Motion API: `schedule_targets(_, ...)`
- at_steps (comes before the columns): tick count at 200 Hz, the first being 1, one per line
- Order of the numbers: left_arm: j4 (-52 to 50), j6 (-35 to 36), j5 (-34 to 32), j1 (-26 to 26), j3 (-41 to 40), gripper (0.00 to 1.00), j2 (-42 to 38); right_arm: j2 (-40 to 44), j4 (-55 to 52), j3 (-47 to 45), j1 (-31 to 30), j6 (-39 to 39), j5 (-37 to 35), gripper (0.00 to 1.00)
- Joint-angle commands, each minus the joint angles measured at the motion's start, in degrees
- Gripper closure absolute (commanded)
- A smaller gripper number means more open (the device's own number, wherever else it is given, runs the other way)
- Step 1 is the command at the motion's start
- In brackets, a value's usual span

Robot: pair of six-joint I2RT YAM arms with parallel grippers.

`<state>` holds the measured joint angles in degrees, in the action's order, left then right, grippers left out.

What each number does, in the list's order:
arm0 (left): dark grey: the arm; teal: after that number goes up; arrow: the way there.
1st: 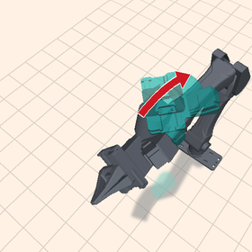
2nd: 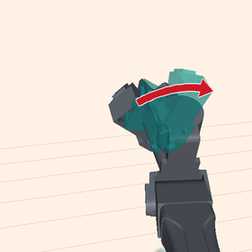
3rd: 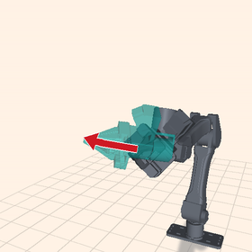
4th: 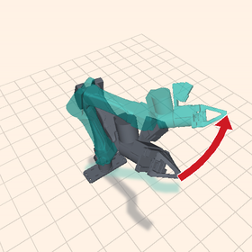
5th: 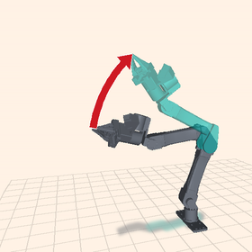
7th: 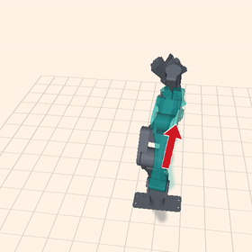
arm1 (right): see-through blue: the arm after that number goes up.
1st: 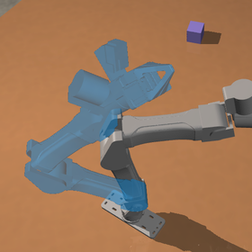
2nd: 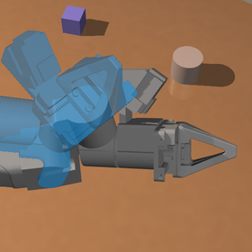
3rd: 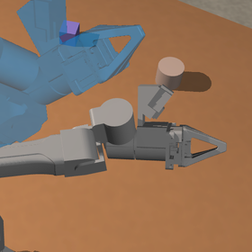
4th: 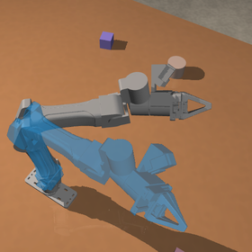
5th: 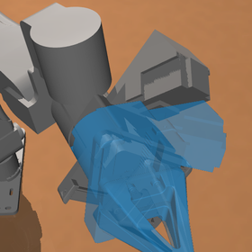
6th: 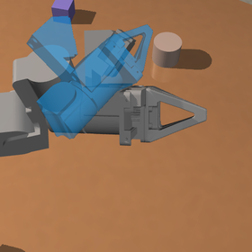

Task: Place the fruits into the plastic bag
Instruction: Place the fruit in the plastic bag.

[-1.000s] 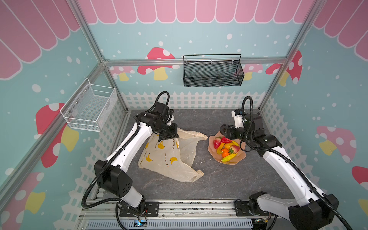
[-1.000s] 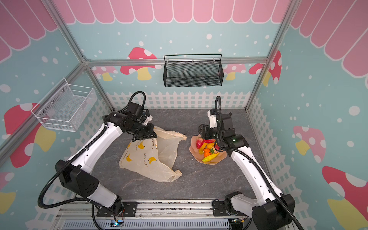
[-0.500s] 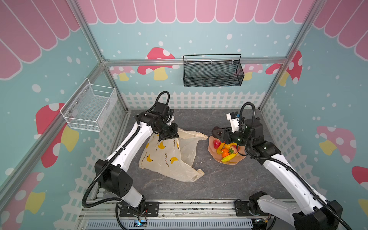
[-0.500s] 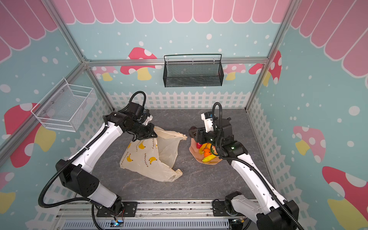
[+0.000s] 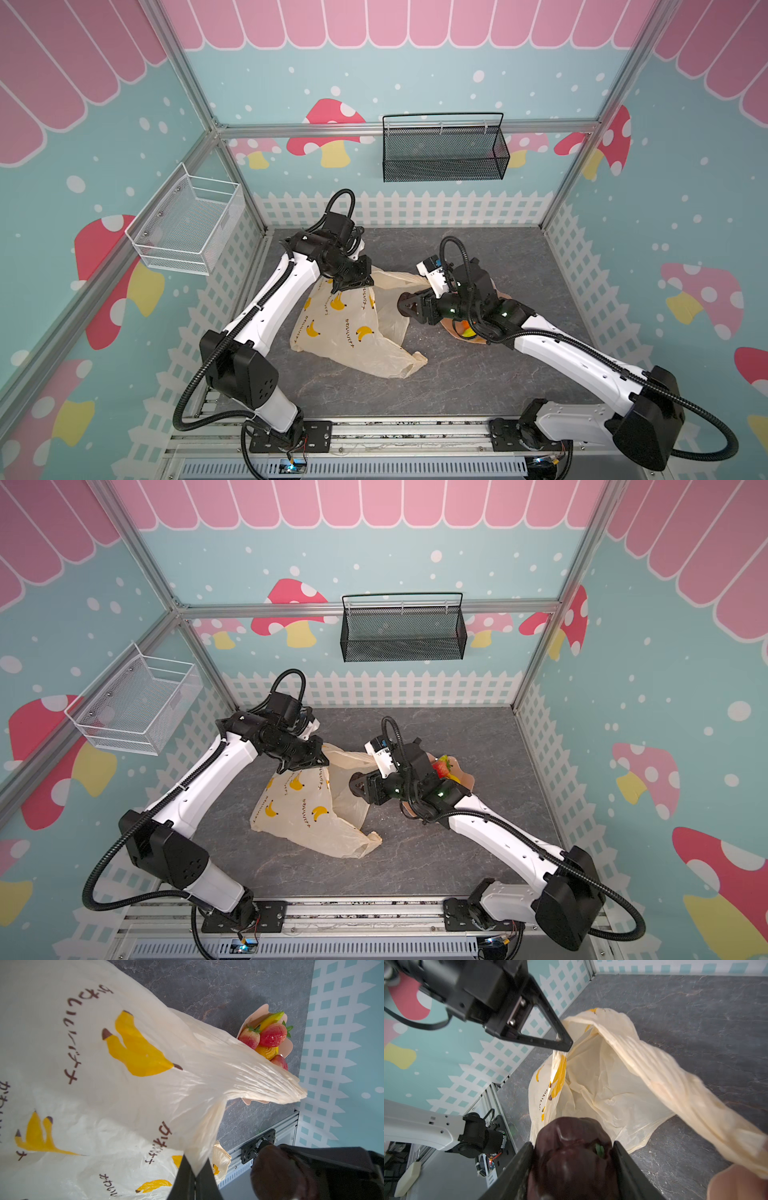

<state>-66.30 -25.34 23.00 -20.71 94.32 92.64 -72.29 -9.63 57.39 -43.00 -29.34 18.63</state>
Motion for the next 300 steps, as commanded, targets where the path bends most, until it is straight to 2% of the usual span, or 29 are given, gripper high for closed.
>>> schedule_targets(1,0.2,-0.3,1.1,-0.2,2.0,1.00,0.8,-0.6,0.3,0.5,-1.1,1.7,-3.0,0.57)
schedule_targets(54,0.2,-0.9,2.7,-0.1,3.7,1.00,1.5,-2.0,-0.1,-3.5,-1.6,4.8,-4.2,0.57)
schedule_targets(113,0.3,-1.5,4.7,-0.2,4.6,1.00,1.8,-6.4,5.0,-7.0,-2.0,3.9,-3.6,0.58)
schedule_targets(228,0.3,-2.7,6.0,-0.7,6.0,1.00,1.8,-14.5,8.8,-7.1,-5.0,4.0,-3.5,0.60)
schedule_targets(300,0.3,-3.7,6.3,-2.5,7.1,1.00,2.6,-22.6,14.0,-2.7,-5.5,2.6,0.9,0.61)
